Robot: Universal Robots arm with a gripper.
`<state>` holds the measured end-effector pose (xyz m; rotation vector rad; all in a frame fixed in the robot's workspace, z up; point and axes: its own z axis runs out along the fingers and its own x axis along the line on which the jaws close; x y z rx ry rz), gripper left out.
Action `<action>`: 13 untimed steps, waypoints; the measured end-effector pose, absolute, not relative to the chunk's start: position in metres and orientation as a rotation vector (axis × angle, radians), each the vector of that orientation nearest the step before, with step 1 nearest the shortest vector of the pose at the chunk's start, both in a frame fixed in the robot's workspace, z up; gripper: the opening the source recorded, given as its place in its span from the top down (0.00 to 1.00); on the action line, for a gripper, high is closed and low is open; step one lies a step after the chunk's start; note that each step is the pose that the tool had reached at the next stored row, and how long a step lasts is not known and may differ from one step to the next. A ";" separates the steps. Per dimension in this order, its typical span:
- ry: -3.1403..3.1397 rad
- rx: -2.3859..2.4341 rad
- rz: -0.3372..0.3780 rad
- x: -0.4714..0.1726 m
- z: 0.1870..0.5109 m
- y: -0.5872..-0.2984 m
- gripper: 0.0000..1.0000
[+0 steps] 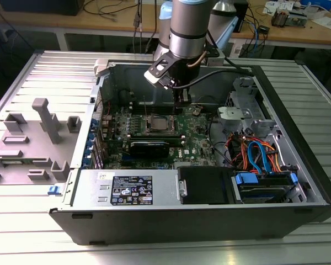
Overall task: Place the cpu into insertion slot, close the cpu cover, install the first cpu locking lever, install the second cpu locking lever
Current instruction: 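Close the cpu cover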
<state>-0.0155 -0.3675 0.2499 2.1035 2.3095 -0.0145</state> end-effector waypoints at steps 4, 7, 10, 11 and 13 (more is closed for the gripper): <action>2.322 2.090 -0.014 -0.024 0.246 -0.367 0.89; 2.331 2.080 -0.014 -0.031 0.242 -0.367 0.89; 2.340 2.070 -0.014 -0.038 0.238 -0.367 0.89; 2.342 2.067 -0.013 -0.040 0.237 -0.367 0.89; 2.349 2.060 -0.013 -0.046 0.233 -0.367 0.89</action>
